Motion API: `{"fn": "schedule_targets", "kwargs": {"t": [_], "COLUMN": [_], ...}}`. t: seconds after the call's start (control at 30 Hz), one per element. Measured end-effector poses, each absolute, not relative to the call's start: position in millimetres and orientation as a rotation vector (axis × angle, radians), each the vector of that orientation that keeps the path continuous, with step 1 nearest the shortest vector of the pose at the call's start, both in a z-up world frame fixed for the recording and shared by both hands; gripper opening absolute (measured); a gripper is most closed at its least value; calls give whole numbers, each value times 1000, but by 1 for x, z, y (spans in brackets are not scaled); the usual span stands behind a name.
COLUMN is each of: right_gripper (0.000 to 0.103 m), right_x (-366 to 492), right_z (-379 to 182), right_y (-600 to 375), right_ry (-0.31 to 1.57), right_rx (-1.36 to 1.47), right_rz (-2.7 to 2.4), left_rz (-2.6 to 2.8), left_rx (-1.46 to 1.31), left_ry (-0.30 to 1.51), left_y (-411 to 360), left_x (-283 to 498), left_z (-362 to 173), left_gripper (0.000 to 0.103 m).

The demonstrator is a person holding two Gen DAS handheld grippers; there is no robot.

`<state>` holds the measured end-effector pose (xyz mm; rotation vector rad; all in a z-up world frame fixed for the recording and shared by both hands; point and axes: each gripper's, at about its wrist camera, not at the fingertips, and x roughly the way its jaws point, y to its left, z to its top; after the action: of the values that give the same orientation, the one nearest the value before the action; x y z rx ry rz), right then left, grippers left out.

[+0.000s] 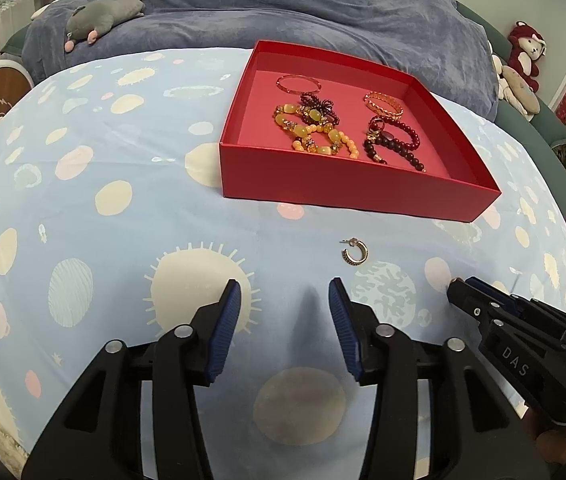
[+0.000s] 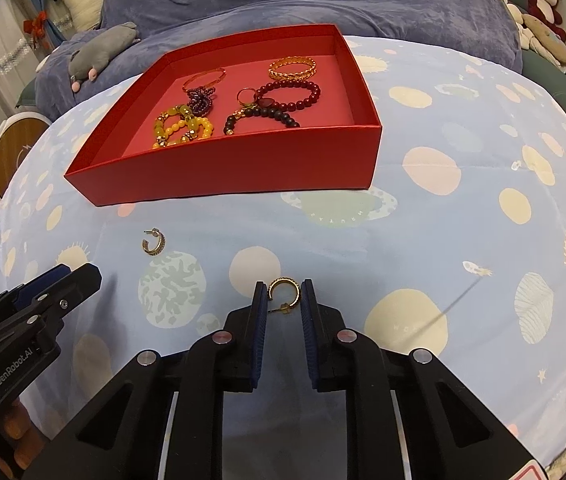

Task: Organize jewelry
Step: 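Grasp one gold hoop earring with the right gripper while the left gripper grasps the other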

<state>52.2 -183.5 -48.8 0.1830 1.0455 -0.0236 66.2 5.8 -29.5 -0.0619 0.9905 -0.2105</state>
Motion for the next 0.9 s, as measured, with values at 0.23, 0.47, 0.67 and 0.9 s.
{"fn": "schedule_targets", "kwargs": {"t": [0.23, 0.47, 0.67, 0.9], "right_gripper": [16, 16, 16, 16], "right_x": [45, 44, 45, 46], "right_z": [-38, -34, -34, -35], "right_y": [-192, -198, -200, -201], "right_ry": [1034, 1024, 1022, 1023], "right_rx": [221, 239, 253, 263], "right_rz": [-27, -30, -26, -25], "left_rz": [-246, -255, -248, -257], "left_rx": [-62, -51, -32, -5], "left_ry": [990, 998, 984, 970], "left_y": [-12, -34, -41, -45], "left_x": [72, 87, 95, 96], "left_z": [-29, -38, -43, -44], "left_gripper": [52, 52, 46, 24]}}
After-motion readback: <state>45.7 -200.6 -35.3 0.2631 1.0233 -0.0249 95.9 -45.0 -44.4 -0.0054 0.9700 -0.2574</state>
